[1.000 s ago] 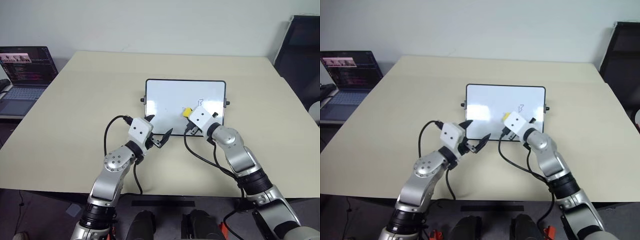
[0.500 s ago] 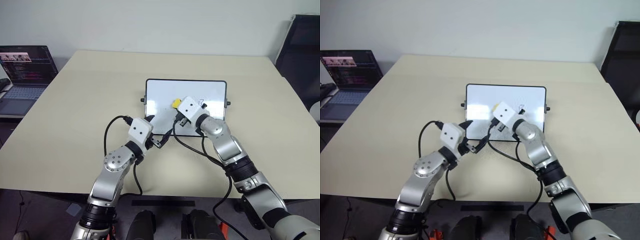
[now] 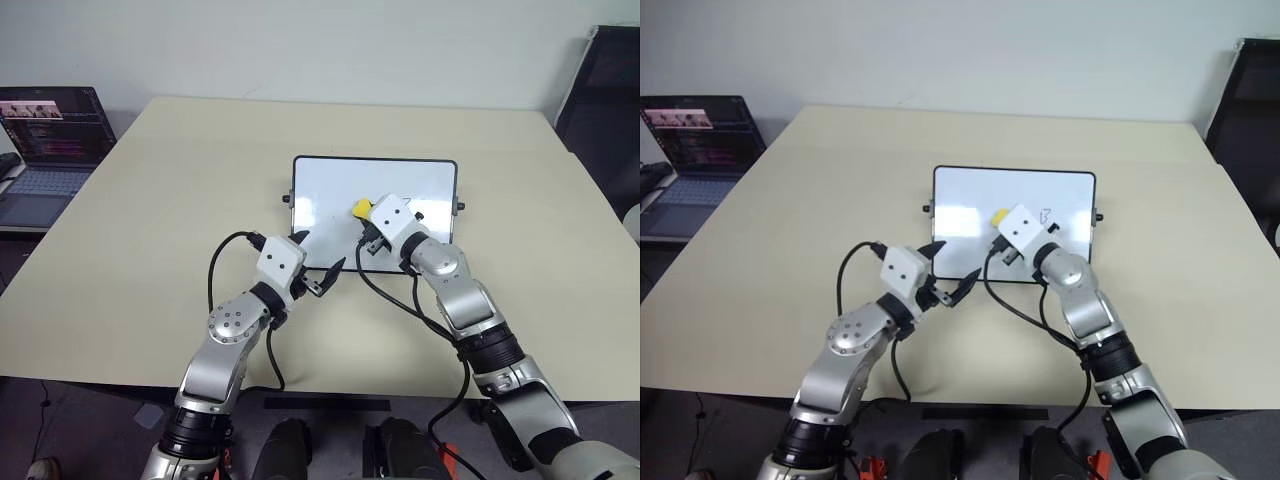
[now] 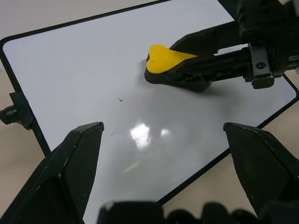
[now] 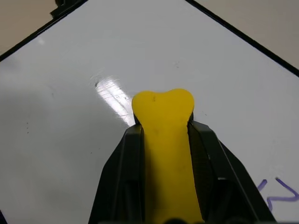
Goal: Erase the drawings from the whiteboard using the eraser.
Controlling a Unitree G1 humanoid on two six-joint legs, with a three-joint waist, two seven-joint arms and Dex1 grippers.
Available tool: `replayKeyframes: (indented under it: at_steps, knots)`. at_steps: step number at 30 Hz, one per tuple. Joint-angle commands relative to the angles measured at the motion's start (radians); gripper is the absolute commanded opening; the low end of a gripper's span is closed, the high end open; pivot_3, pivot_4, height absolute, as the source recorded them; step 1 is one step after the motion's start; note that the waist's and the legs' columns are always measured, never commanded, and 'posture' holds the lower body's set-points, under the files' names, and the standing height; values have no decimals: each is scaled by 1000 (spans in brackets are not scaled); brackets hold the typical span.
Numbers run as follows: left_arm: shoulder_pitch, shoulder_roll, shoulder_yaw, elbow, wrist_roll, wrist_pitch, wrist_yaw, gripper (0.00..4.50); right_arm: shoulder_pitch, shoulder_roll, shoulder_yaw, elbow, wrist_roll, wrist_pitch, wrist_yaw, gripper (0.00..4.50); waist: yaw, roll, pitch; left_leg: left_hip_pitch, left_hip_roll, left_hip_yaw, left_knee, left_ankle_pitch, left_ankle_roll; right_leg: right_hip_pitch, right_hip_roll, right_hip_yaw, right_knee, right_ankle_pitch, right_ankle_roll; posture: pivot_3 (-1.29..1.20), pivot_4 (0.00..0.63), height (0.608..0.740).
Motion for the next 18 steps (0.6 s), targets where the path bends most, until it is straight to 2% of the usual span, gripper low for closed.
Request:
replayKeyframes:
  at_steps: [1,11,18]
  knots:
    - [-18,-2,2,-16,-8,-17,-8,4500,28,12,-57,-114,74,57,16,969,0,0,0,0,0,0,0,0,0,0,0,0,0,0,0,0,150,740]
    - [-13,14,14,-7,-16,-20,-32,4500,189,-32,-172,-339,147,157,-26,969,2,0,0,-1,0,0,0,0,0,0,0,0,0,0,0,0,150,740]
    - [-35,48,73,53,-34,-38,-48,4500,344,-122,-210,-420,95,63,-76,969,0,0,0,-1,0,0,0,0,0,-1,1,0,0,0,0,0,150,740]
